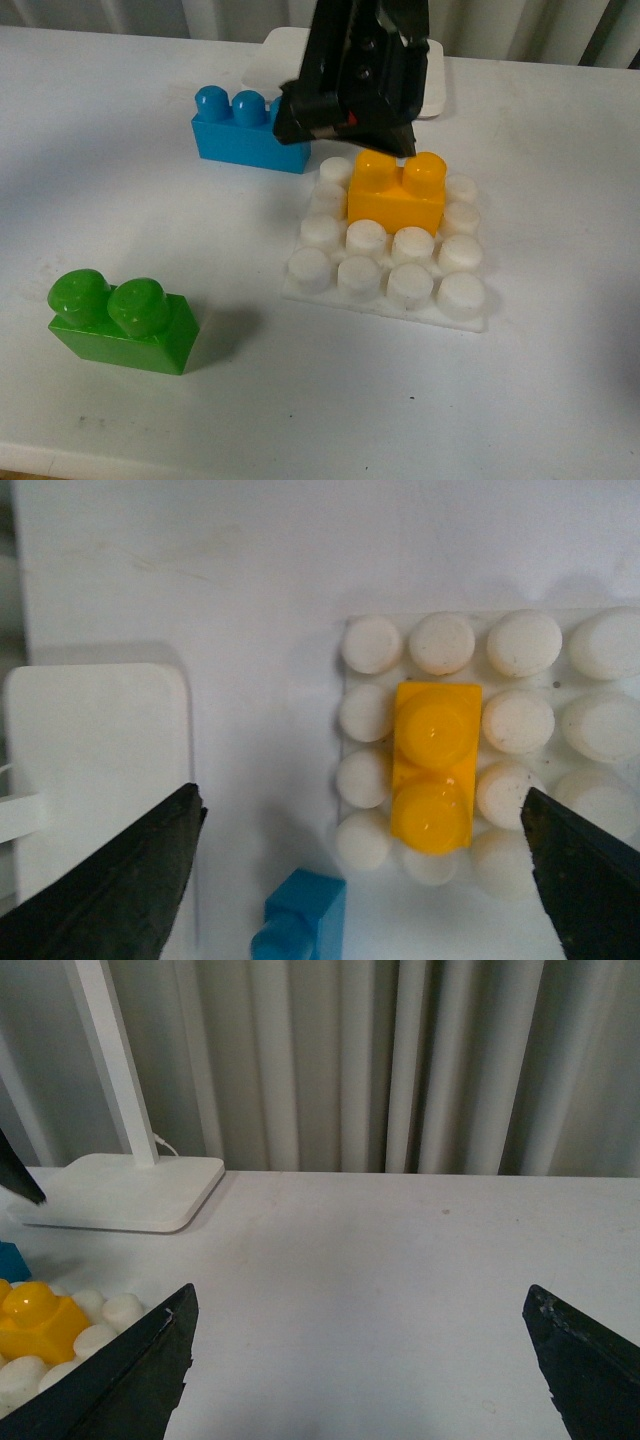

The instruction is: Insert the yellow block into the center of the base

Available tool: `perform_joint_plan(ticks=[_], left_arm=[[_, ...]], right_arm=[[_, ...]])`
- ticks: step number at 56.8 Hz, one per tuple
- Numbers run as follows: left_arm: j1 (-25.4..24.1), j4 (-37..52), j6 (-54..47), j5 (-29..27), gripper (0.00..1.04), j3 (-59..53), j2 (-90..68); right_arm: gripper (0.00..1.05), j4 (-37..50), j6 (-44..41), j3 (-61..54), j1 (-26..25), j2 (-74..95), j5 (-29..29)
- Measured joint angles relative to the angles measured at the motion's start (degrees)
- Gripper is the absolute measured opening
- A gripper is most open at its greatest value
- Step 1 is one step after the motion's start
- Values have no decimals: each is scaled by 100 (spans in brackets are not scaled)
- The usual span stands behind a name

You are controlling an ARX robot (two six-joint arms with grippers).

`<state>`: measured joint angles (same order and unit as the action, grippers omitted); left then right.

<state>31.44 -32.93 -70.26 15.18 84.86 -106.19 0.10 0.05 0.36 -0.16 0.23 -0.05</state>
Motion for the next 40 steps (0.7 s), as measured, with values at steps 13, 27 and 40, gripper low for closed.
perform_joint_plan(ticks=[13,27,40], left_arm=[[-354,1801,435,122,98,-1587,1528],[-1025,4509,2223,-649,98,-3449,2992],[-1480,5322,4575,-1705,98,-5073,4476]], right_arm=[[96,0,0,0,0,0,0],[96,0,0,0,0,0,0],[96,0,0,0,0,0,0]])
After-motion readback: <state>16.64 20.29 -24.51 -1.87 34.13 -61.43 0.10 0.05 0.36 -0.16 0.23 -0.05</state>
